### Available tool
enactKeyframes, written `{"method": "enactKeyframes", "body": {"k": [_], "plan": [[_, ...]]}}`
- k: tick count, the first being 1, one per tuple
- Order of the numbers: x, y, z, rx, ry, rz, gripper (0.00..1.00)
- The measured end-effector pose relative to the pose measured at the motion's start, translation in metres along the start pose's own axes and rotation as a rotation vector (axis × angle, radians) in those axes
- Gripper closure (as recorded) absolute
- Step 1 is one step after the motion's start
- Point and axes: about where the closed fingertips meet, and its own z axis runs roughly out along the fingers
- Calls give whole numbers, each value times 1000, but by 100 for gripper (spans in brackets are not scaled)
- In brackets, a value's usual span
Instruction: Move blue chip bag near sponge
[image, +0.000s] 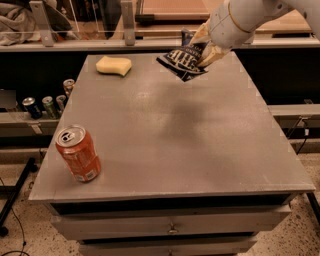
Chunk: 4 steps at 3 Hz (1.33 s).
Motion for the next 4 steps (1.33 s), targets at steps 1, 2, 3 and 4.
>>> {"method": "enactKeyframes", "body": {"k": [1,2,3,4], "plan": [[-2,0,4,12,14,5,100],[-5,-12,21,67,15,2,100],[-9,-33,36,136,5,-12,100],[-14,-54,51,178,-19,-35,100]]}}
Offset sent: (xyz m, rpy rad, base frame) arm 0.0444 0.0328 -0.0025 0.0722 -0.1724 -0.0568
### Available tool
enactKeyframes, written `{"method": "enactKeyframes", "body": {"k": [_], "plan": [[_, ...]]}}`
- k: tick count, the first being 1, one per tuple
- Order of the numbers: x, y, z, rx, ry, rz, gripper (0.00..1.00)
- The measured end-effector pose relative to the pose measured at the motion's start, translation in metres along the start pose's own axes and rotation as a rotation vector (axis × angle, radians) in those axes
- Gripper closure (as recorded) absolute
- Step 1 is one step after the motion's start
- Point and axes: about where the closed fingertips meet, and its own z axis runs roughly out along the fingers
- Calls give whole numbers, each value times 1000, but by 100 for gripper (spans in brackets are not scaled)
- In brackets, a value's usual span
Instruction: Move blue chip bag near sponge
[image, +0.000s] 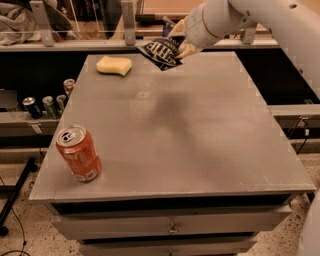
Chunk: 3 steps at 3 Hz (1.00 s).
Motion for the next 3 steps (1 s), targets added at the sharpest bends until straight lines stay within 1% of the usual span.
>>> {"method": "enactKeyframes", "body": {"k": [1,2,3], "plan": [[-8,-15,22,17,-49,-23,100],[-13,-21,39,11,-77,-37,100],[-21,-25,53,-8,-97,-58,100]]}}
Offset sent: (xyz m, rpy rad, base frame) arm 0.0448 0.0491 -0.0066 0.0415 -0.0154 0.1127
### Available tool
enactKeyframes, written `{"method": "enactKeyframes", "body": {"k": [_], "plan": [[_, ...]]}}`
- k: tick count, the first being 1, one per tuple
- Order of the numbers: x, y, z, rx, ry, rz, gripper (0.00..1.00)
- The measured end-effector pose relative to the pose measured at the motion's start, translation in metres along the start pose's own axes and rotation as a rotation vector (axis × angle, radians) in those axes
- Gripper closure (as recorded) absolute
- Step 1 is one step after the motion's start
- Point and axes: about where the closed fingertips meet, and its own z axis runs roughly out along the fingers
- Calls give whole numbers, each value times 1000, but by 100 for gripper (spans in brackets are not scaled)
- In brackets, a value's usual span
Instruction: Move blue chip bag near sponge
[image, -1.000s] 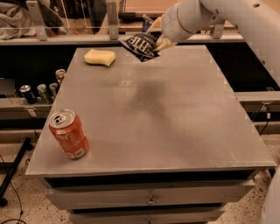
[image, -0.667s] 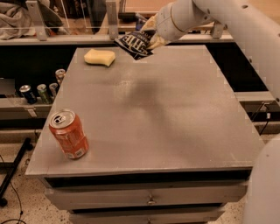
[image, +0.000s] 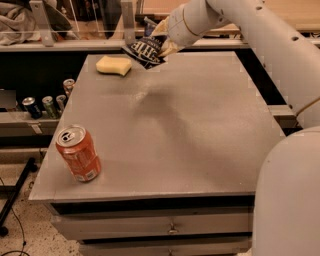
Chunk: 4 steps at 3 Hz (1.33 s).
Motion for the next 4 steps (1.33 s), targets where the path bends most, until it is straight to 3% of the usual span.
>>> {"method": "enactKeyframes", "body": {"k": [1,4], "plan": [[-7,-2,13,-21,-23,-14,82],[-12,-4,31,-37,-50,-17,13]]}}
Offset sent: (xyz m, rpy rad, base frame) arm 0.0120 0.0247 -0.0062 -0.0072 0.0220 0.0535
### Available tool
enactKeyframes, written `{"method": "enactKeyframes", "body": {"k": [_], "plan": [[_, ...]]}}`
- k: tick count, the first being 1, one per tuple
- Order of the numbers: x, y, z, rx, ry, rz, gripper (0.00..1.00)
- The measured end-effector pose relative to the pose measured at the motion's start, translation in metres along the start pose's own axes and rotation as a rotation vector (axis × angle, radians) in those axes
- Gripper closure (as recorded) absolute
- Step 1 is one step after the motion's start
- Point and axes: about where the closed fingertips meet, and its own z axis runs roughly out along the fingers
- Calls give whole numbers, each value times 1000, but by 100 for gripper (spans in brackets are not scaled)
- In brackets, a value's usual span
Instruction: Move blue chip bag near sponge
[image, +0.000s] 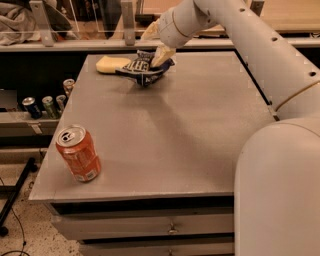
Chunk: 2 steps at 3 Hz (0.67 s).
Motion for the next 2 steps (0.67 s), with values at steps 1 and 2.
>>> {"method": "enactKeyframes", "body": {"k": [1,2], "plan": [[-1,-2,5,-15,-25,-10,0],[-1,-2,3,-21,-28,-15,0]]}}
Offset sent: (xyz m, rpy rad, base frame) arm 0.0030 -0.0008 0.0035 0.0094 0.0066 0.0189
